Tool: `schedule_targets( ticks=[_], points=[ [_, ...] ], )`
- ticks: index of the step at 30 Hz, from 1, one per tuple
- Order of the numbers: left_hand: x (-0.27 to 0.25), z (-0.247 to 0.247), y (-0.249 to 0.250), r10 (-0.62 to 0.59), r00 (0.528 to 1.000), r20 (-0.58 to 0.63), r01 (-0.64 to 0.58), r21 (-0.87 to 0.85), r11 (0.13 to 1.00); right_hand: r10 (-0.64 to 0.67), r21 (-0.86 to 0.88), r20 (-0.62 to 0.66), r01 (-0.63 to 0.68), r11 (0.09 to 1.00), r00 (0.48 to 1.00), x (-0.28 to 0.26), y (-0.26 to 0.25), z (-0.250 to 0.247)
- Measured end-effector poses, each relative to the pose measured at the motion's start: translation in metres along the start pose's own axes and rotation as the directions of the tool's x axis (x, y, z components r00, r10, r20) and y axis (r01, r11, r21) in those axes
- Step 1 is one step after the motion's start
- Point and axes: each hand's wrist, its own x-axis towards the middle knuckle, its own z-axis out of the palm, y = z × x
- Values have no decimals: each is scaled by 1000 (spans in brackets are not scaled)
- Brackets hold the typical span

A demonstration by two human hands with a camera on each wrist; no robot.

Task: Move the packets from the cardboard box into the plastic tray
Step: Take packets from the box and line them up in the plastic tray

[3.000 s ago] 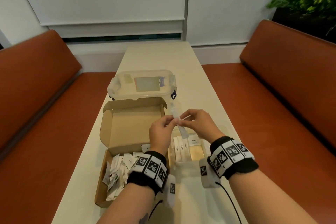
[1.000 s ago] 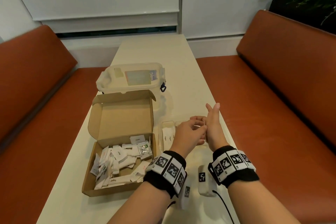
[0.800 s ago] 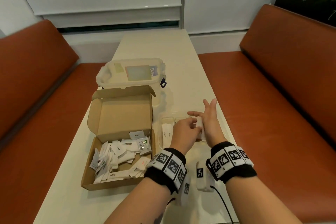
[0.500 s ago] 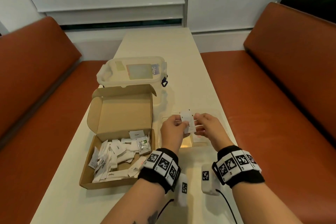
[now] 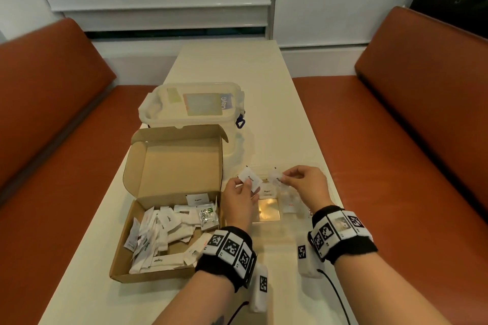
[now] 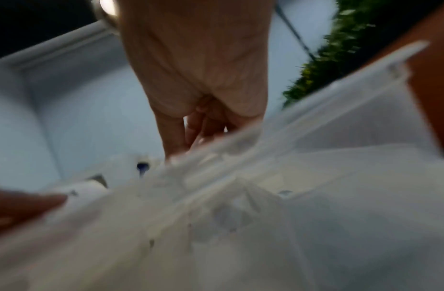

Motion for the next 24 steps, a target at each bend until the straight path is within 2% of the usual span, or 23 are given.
schedule_targets(
  ticks=[2, 5, 11, 15, 19, 24],
  points=[
    [2, -2, -3, 21, 1000, -15, -21, 21, 1000, -54, -154, 53, 61, 986, 997, 5, -1, 10],
    [4, -2, -8, 66, 997, -40, -63, 57, 996, -113, -412, 144, 163, 896, 983, 11, 0, 30],
    [4, -2, -11, 98, 995, -24, -98, 3, 995, -208, -628, 193, 284, 725, 959, 16, 7, 46],
    [4, -1, -12, 106, 994, -16, -106, 2, 994, -238, -672, 244, 341, 657, 940, 19, 10, 48],
    [5, -1, -13, 100, 995, -17, -99, 9, 995, -238, -650, 208, 316, 691, 949, 16, 13, 50],
    [5, -1, -13, 94, 995, -15, -94, 29, 995, -247, -675, 214, 326, 662, 945, 15, 15, 52]
  ],
)
